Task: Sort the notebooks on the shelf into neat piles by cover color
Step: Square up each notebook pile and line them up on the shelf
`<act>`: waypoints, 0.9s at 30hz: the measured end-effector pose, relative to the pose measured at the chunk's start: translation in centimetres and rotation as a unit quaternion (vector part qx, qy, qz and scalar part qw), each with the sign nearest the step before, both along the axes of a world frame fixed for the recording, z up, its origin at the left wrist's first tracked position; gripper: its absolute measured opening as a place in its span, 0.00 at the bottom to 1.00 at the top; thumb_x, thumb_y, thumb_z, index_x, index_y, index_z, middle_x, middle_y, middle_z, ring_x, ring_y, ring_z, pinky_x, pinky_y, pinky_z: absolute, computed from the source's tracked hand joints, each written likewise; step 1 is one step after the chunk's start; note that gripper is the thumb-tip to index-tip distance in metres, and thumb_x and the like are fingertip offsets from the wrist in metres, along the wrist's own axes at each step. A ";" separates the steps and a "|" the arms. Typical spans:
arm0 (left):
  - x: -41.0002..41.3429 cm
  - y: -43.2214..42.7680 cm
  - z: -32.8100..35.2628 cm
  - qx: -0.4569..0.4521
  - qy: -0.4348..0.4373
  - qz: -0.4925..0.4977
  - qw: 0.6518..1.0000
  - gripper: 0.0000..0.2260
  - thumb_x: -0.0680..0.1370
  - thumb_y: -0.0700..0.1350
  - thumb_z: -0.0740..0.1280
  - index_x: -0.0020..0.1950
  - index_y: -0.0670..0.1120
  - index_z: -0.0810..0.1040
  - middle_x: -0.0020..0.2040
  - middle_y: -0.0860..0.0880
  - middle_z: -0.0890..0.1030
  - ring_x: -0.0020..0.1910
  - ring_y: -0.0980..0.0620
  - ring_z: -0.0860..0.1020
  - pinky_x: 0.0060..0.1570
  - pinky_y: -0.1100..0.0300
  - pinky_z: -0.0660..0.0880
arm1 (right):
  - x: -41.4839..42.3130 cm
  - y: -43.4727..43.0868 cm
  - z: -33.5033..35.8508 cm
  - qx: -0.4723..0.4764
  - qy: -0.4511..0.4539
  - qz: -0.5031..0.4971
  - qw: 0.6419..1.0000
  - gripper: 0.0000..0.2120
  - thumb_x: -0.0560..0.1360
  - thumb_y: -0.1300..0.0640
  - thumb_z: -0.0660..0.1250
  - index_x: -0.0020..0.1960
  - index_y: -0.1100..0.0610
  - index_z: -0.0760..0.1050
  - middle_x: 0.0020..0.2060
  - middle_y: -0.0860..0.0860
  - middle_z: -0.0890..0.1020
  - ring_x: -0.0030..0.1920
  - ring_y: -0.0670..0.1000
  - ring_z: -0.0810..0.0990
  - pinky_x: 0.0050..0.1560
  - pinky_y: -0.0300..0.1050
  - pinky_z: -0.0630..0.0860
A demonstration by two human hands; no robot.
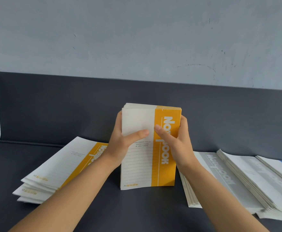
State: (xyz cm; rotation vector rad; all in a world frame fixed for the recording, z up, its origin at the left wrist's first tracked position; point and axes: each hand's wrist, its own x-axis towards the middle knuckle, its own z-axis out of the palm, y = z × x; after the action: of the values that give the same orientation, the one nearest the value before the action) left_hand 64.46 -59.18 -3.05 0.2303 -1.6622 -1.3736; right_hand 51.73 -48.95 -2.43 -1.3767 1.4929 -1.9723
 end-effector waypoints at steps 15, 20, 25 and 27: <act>1.4 -1.2 0.9 -0.074 -0.235 0.094 0.965 0.31 0.66 0.51 0.71 0.66 0.53 0.64 0.57 0.56 0.77 0.55 0.58 0.78 0.50 0.58 0.78 | -0.7 0.8 0.2 0.116 0.029 -0.045 0.992 0.18 0.74 0.50 0.68 0.61 0.49 0.66 0.54 0.45 0.79 0.52 0.48 0.82 0.50 0.47 0.80; 0.9 -0.9 1.2 0.085 -0.273 0.067 0.956 0.19 0.72 0.43 0.71 0.62 0.47 0.74 0.53 0.48 0.82 0.52 0.48 0.81 0.53 0.52 0.77 | -1.3 0.5 0.5 0.185 0.001 -0.078 0.980 0.18 0.72 0.46 0.70 0.57 0.51 0.71 0.49 0.46 0.82 0.45 0.48 0.83 0.42 0.44 0.81; -0.1 -1.1 -0.2 0.155 -0.362 0.039 0.918 0.12 0.71 0.44 0.71 0.53 0.43 0.82 0.50 0.43 0.85 0.53 0.43 0.81 0.62 0.46 0.73 | -1.7 -0.6 -1.6 0.335 0.108 -0.148 0.924 0.22 0.74 0.41 0.66 0.59 0.55 0.72 0.49 0.49 0.81 0.45 0.49 0.81 0.36 0.38 0.75; -0.6 -1.3 -0.7 0.163 -0.373 0.040 0.913 0.12 0.71 0.43 0.71 0.53 0.43 0.82 0.50 0.43 0.85 0.52 0.43 0.82 0.59 0.48 0.75 | -1.6 -0.6 -2.0 0.359 0.169 -0.158 0.904 0.26 0.75 0.42 0.65 0.67 0.56 0.68 0.60 0.51 0.77 0.55 0.52 0.79 0.46 0.41 0.76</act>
State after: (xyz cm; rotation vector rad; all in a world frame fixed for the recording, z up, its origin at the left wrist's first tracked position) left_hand 63.88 -60.48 -3.75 1.1240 -1.9692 -1.6034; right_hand 50.11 -49.55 -4.41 -1.2090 2.4029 -1.1107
